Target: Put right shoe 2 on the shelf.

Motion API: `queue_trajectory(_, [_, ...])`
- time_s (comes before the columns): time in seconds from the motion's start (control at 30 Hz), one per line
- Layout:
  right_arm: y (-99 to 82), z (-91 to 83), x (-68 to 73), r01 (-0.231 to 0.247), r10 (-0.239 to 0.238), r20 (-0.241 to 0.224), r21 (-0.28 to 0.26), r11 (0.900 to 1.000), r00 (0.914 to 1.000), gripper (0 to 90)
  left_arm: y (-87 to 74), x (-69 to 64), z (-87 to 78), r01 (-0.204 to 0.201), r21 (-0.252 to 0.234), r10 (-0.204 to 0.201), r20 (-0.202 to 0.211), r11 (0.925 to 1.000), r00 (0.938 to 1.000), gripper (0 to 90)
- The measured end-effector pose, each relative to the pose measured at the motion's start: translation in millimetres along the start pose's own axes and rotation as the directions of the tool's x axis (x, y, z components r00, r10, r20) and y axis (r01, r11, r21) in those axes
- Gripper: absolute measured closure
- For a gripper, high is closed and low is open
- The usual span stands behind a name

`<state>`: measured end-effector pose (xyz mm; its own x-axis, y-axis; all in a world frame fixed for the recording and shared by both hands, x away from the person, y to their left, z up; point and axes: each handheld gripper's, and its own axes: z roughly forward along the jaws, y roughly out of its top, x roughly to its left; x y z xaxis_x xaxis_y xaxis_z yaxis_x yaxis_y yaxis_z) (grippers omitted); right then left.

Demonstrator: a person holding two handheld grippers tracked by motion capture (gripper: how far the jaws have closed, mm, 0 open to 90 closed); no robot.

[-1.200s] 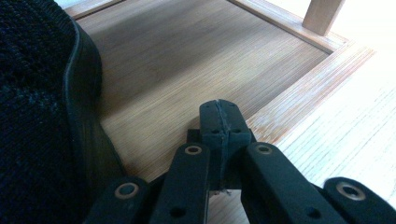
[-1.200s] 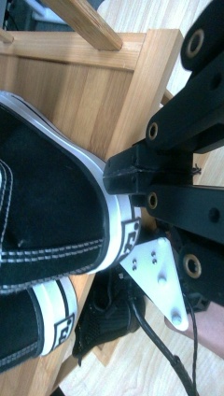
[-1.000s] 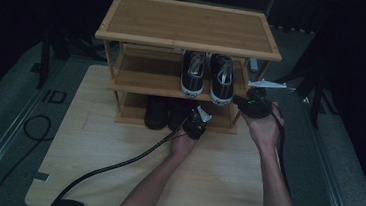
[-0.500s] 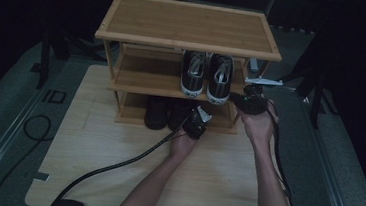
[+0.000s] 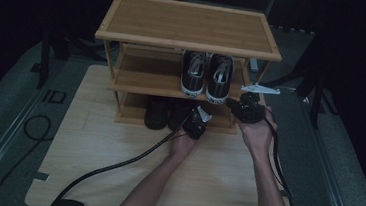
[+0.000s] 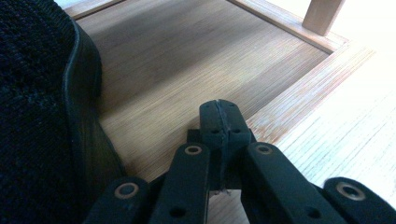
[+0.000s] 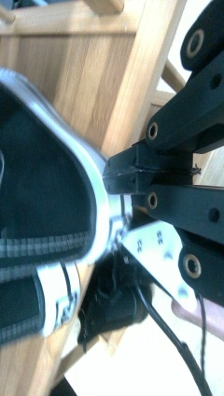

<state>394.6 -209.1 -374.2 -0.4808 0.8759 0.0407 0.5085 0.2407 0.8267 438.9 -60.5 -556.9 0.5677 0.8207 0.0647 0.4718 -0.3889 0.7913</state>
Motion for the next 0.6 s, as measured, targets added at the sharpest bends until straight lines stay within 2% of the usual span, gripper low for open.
queue_trajectory(0.17, [0.1,0.8,3.1,-0.015,0.015,-0.019,-0.011,0.9998,0.9997,90.0,0.1,-0.2,0.0,0.000,0.001,0.000,-0.002,1.0000,1.0000,90.0])
queue_trajectory(0.4, [5.4,7.4,11.4,0.017,-0.017,-0.007,-0.005,0.9998,0.9998,90.0,-0.3,-0.4,-0.3,0.000,-0.003,0.000,0.000,1.0000,1.0000,90.0])
queue_trajectory(0.6, [6.4,7.3,9.4,0.023,-0.023,-0.014,-0.001,0.9997,0.9996,90.0,-0.2,-0.3,-0.3,0.003,-0.003,-0.003,0.002,1.0000,1.0000,90.0])
